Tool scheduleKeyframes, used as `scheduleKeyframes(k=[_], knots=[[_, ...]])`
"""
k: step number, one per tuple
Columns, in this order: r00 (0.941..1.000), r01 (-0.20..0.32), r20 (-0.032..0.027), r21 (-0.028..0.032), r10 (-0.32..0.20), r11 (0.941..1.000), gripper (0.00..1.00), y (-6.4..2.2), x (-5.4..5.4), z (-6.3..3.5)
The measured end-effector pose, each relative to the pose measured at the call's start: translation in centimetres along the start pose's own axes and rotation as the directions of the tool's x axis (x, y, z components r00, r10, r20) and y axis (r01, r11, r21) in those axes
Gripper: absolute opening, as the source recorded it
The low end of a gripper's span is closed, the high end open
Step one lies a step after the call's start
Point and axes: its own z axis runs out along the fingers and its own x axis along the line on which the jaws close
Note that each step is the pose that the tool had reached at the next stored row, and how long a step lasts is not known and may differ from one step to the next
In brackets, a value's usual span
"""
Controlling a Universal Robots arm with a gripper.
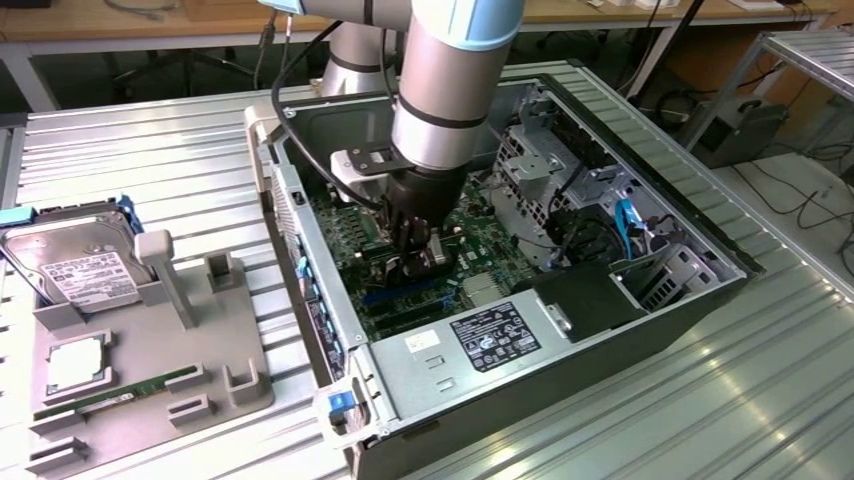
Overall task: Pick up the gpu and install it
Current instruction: 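Insert the gpu into the slot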
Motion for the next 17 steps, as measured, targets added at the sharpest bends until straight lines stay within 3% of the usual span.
scheduleKeyframes(k=[4, 7, 17], knots=[[1.0, 0.001, -0.0024, -0.0003, -0.001, 1.0, 0.26, 0.01, 0.01, -0.02], [1.0, 0.001, -0.0019, 0.0, -0.001, 1.0, 0.31, 0.01, -0.03, -0.02], [1.0, 0.001, -0.002, -0.0002, -0.001, 1.0, 0.32, 0.06, -0.43, -0.11]])
